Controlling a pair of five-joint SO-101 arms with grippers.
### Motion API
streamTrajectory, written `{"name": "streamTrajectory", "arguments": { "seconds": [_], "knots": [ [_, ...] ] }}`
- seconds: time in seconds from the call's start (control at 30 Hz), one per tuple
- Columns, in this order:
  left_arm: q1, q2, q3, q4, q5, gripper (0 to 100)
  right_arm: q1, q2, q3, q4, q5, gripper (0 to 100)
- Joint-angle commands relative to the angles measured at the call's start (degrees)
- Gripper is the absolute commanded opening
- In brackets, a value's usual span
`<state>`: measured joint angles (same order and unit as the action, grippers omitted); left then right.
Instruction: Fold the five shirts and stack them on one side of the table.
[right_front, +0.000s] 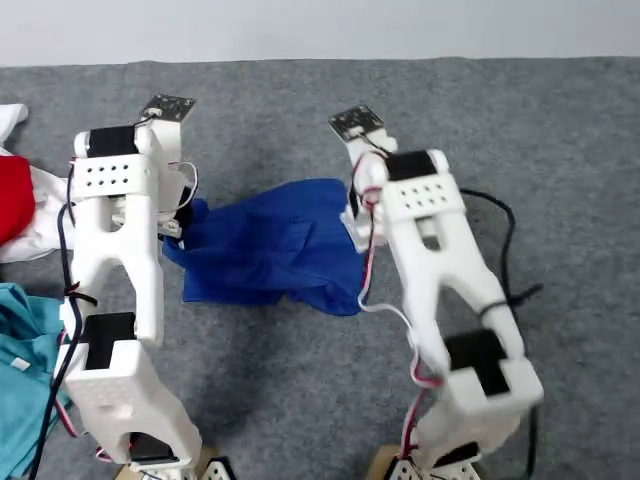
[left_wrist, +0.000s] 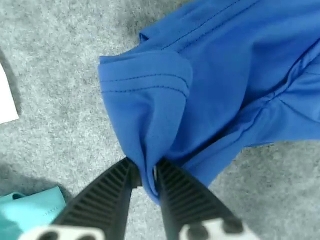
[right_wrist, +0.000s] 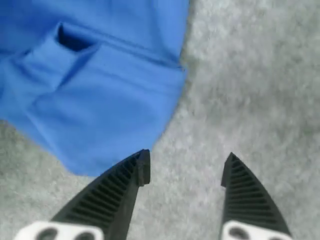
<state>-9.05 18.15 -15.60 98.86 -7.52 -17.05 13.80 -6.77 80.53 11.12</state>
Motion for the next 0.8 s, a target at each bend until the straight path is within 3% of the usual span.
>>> {"name": "streamTrajectory", "arguments": {
  "seconds": [0.0, 0.67, 0.77],
  "knots": [
    [0.0, -3.4, -0.2, 1.1, 0.4, 0, -0.3, 5.7, -11.1, 1.6, -0.5, 24.9],
    [0.0, -3.4, -0.1, 1.1, 0.4, 0, -2.6, 26.3, -27.5, 1.1, -0.6, 24.7],
    [0.0, -3.4, -0.1, 1.1, 0.4, 0, -2.6, 28.4, -28.8, 1.1, -0.4, 20.2]
  ]
}}
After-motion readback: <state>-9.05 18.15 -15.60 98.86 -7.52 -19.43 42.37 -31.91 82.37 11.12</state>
